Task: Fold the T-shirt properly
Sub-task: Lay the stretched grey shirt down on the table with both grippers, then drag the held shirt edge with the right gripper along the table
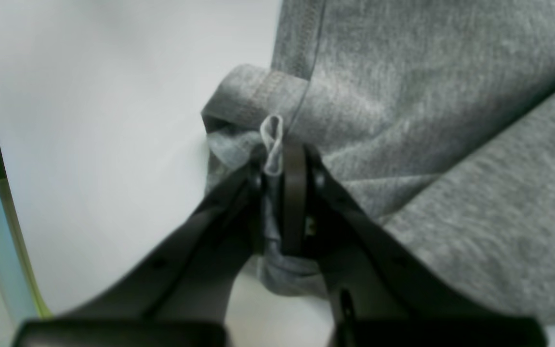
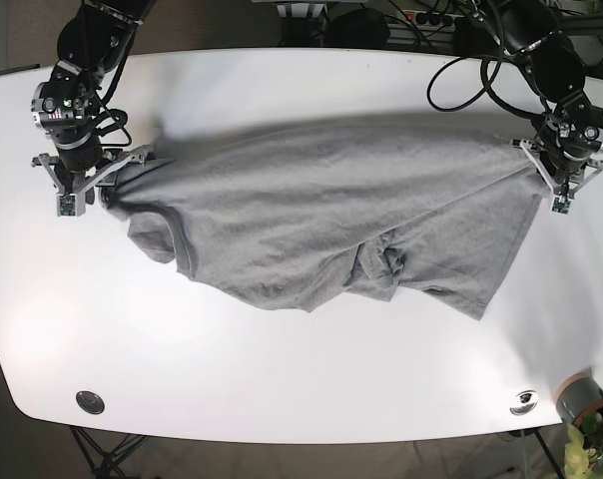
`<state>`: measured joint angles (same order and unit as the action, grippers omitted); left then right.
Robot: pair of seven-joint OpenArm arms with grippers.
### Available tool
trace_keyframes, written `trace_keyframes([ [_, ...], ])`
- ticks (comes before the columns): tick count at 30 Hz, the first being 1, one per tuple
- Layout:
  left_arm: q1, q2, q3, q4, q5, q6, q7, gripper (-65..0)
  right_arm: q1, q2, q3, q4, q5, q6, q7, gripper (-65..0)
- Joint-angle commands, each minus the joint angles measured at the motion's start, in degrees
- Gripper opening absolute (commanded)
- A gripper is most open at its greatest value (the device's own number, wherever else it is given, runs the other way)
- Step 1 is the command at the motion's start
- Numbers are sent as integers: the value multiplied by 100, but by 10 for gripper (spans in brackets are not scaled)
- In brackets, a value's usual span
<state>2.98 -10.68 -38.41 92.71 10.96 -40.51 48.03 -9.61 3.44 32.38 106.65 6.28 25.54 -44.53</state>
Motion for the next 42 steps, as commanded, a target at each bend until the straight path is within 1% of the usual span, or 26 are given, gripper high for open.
trace_keyframes([
  [1,-48,17,-137,140,25,51,-60,-650,42,-76,10,205,27,-27,132,-338],
  [4,-65,79,-312,140,25,51,-60,-650,191,-94,1,232,27,-18,132,-252],
  [7,-74,87,-356,140,25,51,-60,-650,332,-76,-280,205,9,-18,132,-222],
  [8,-74,87,-356,132,25,51,-60,-650,411,-59,-438,188,-17,-35,132,-217],
  [13,-65,87,-339,132,25,51,-60,-650,842,-59,-843,-41,-26,-62,132,-212],
  [15,-57,87,-339,132,25,51,-60,-650,1114,-32,-1115,-296,-70,-70,124,-212],
  [17,-57,87,-339,132,25,51,-60,-650,1343,38,-1361,-604,-237,-70,124,-212],
  [19,-57,87,-339,132,25,51,-60,-650,1642,29,-1581,-964,-404,-70,124,-212],
  [22,-57,87,-330,132,25,51,-60,-650,2152,29,-1906,-1667,-501,-70,124,-211],
  [25,-48,87,-330,123,25,51,-60,-650,2627,29,-2091,-2291,-518,-70,132,-203],
  [27,-48,87,-330,123,25,51,-60,-650,2908,38,-2152,-2731,-510,-44,132,-165],
  [29,-48,87,-330,123,25,51,-60,-650,3216,38,-2152,-3206,-510,-27,150,-101],
  [31,-48,87,-330,123,25,51,-60,-650,3435,38,-2152,-3575,-501,-9,150,-68],
  [36,-48,87,-330,123,25,51,-60,-650,3769,73,-2144,-4349,-176,202,185,-68],
  [38,-48,87,-330,123,25,51,-60,-650,3769,82,-2144,-4463,-70,220,194,-70],
  [40,-48,87,-330,123,25,51,-60,-650,3734,161,-2170,-4507,53,220,194,-70],
  [42,-48,87,-330,123,25,51,-60,-650,3681,144,-2170,-4507,106,220,194,-70],
])
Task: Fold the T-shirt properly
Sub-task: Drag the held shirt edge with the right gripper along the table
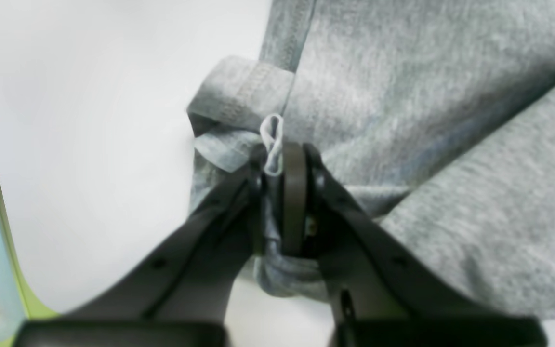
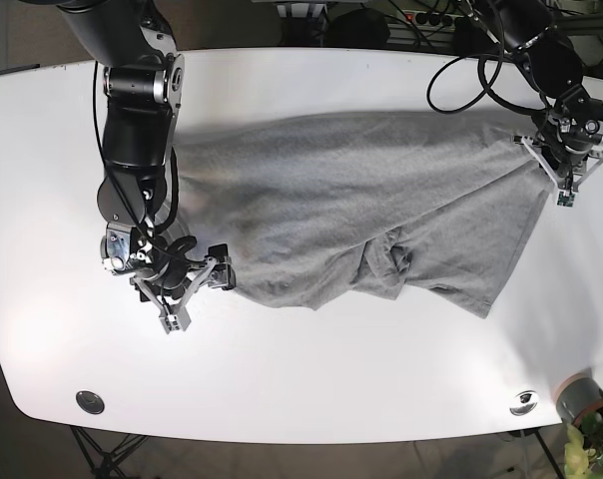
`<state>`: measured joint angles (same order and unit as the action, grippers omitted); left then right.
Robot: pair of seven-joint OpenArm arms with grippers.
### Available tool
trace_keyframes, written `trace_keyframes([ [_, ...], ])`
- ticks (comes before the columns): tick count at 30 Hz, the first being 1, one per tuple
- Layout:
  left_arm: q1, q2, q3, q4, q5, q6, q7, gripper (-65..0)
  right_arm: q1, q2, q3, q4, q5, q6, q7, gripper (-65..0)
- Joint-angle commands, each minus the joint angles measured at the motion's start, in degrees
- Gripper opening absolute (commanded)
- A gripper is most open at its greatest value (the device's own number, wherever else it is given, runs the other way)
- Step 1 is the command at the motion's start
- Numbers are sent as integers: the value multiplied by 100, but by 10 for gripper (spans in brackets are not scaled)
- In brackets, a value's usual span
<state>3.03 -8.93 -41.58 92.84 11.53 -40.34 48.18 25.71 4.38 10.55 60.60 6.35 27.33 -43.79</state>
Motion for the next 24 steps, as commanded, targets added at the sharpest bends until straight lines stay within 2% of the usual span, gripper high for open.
trace_keyframes([
  [1,-52,-87,-13,101,-32,34,-76,-650,88,50,14,98,99,49,120,-70],
  [7,-61,-87,-13,83,-32,34,-76,-650,-79,-12,5,81,108,49,120,-79],
  [19,-96,-87,233,83,-32,34,-76,-650,-167,-232,5,81,64,93,120,-295],
  [23,-96,-87,233,92,-32,34,-76,-650,-167,-240,5,81,55,76,128,-449],
  [24,-96,-87,233,92,-32,34,-76,-650,-167,-240,5,90,55,76,128,-517],
])
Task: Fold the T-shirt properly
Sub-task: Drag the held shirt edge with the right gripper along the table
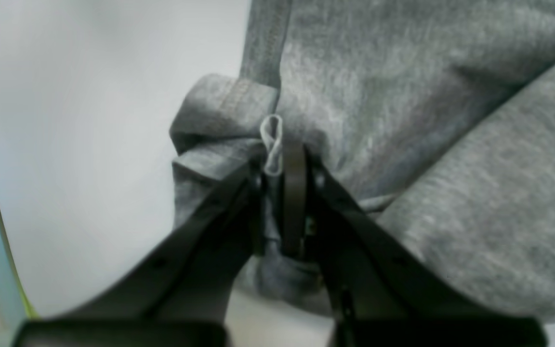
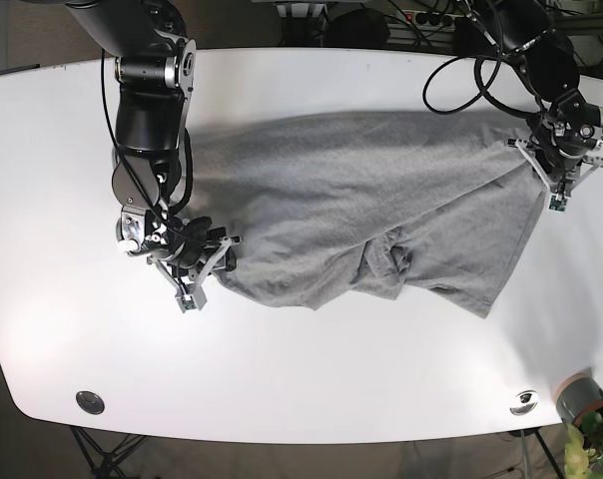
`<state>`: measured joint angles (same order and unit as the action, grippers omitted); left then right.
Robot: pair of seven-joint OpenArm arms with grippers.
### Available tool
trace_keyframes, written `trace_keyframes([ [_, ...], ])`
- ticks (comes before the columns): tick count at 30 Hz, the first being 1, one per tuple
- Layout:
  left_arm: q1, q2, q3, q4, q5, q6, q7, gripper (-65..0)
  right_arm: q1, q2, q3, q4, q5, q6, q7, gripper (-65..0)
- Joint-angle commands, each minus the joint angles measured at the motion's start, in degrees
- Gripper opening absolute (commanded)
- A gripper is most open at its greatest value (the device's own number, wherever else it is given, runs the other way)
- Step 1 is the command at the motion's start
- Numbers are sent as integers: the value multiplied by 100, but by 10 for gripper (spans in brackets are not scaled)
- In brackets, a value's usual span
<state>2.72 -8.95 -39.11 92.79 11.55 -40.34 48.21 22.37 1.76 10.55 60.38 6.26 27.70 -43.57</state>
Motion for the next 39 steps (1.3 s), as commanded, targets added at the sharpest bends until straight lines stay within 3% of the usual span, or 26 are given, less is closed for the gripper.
trace_keyframes([
  [1,-66,-85,-14,96,-34,34,-78,-650,167,22,5,111,64,38,107,-553],
  [3,-66,-85,-14,96,-34,34,-78,-650,176,31,5,138,64,38,107,-629],
  [15,-66,-85,-5,96,-34,34,-78,-650,-79,57,14,876,64,38,98,-614],
  [17,-66,-85,-5,96,-34,34,-78,-650,-96,39,14,841,64,38,98,-577],
  [22,-39,-85,-5,114,-34,34,-78,-650,-8,31,14,446,90,38,168,-292],
  [24,-39,-85,-5,114,-34,34,-78,-650,27,31,14,410,90,38,318,-249],
  [28,-30,-85,-14,114,-34,34,-78,-650,273,22,-4,-73,64,38,634,-220],
  [35,-22,-85,-23,114,-34,34,-78,-650,967,57,-4,-1506,64,38,1188,-220],
  [39,-22,-85,-32,114,-34,34,-78,-650,1170,57,-4,-1726,55,38,1249,-224],
])
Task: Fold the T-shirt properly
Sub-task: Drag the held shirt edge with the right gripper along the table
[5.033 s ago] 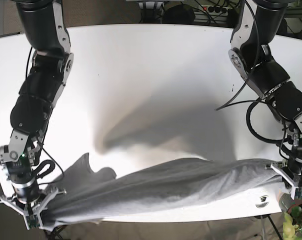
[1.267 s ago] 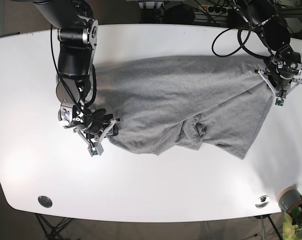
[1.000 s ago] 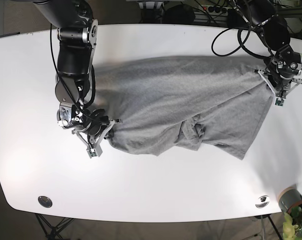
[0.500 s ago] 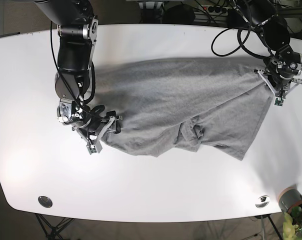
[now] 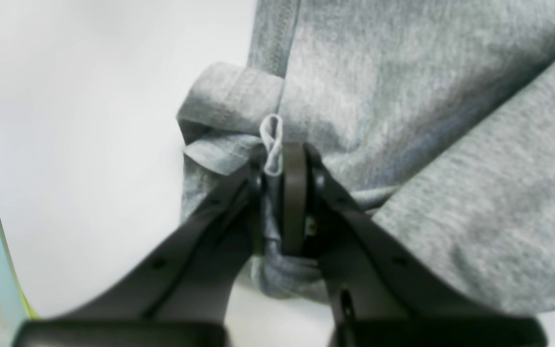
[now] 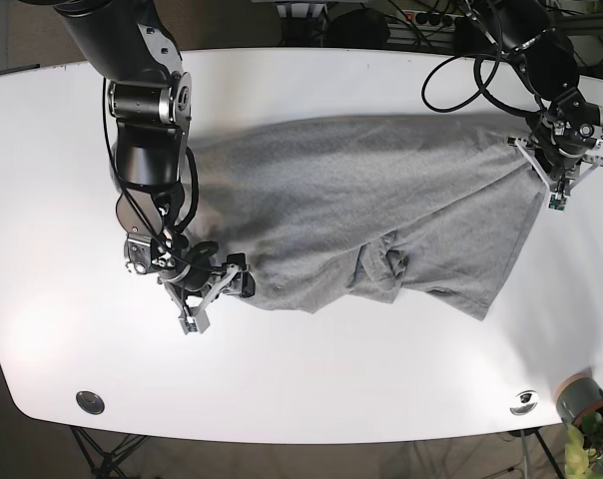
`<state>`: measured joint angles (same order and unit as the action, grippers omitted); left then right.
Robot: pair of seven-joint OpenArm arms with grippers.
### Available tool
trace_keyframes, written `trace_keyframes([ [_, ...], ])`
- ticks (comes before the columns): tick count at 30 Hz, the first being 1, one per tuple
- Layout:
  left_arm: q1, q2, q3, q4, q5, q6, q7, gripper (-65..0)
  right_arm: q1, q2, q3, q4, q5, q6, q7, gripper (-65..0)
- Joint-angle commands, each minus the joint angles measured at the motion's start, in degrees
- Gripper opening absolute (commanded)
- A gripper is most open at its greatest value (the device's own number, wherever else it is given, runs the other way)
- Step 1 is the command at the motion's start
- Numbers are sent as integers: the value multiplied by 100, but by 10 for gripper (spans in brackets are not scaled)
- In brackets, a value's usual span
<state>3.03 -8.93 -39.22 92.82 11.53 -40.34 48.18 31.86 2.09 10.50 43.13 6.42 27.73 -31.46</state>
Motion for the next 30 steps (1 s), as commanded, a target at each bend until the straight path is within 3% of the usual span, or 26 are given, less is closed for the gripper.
trace_keyframes([
  [1,-52,-87,-21,112,-32,34,-76,-650,256,24,-8,-37,40,36,30,-225],
  [7,-52,-87,-21,112,-32,34,-76,-650,212,-20,-685,-89,84,36,-93,-227],
  [16,-52,-87,-3,85,-32,34,-76,-650,63,-116,-703,-80,84,36,-128,-239],
  [19,-61,-87,-3,77,-32,34,-76,-650,63,-116,-738,-80,66,36,12,-346],
  [24,-87,-87,6,77,-32,34,-76,-650,80,-116,-738,-80,49,36,127,-637],
  [27,-96,-87,6,85,-32,34,-76,-650,80,-116,-721,104,75,36,109,-609],
  [30,-96,-96,15,182,-32,34,-40,-650,-78,-116,-703,755,84,36,-164,-628],
])
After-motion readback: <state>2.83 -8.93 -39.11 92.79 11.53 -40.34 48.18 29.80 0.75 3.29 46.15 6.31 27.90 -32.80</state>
